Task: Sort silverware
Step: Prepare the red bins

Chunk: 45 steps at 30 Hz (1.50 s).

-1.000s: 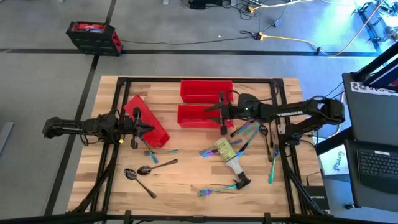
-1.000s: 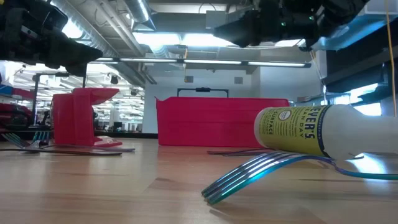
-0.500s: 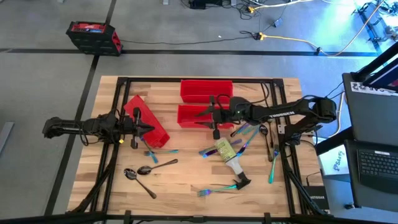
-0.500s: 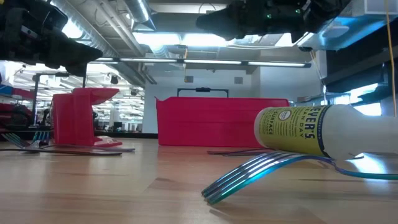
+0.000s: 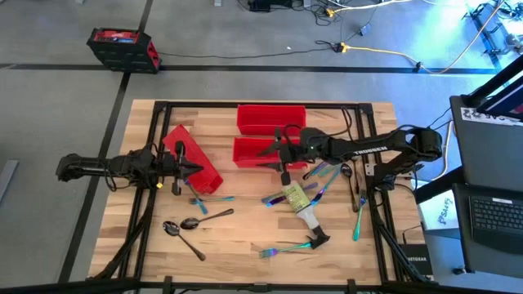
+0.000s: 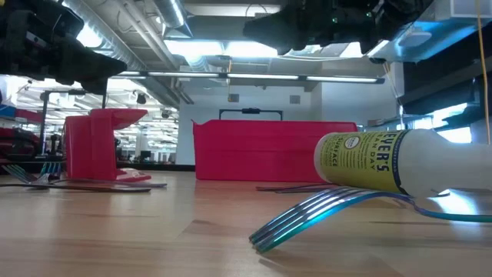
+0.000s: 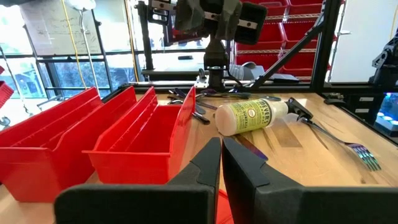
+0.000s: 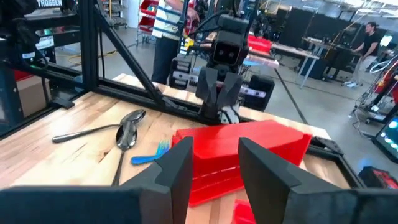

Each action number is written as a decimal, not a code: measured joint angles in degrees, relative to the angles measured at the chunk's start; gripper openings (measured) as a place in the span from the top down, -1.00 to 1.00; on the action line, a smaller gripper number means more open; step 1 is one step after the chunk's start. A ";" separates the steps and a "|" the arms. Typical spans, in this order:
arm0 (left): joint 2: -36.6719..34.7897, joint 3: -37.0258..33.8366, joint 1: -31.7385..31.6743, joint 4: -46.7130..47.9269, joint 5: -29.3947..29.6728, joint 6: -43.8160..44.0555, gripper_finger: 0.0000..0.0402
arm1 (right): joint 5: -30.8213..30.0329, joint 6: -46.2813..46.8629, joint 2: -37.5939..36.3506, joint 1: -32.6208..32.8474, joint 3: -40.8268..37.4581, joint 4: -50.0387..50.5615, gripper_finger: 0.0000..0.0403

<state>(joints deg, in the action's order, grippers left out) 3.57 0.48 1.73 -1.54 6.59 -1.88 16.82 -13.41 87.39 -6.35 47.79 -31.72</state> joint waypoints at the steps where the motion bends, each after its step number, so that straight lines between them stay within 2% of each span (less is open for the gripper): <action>1: 0.00 -0.01 0.01 0.01 0.00 0.01 0.99 | -0.05 0.02 0.00 0.00 0.00 0.45 0.44; 15: 0.00 0.01 0.00 0.00 0.00 0.01 0.99 | -1.81 0.07 -0.02 -0.04 0.00 4.77 0.44; 45: 0.00 0.01 -0.01 0.01 0.00 0.01 0.99 | -2.14 0.04 -0.02 -0.04 0.00 4.93 0.44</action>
<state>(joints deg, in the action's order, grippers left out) 3.57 0.49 1.72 -1.53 6.59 -1.87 14.68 -13.37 87.37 -6.39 47.79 -26.79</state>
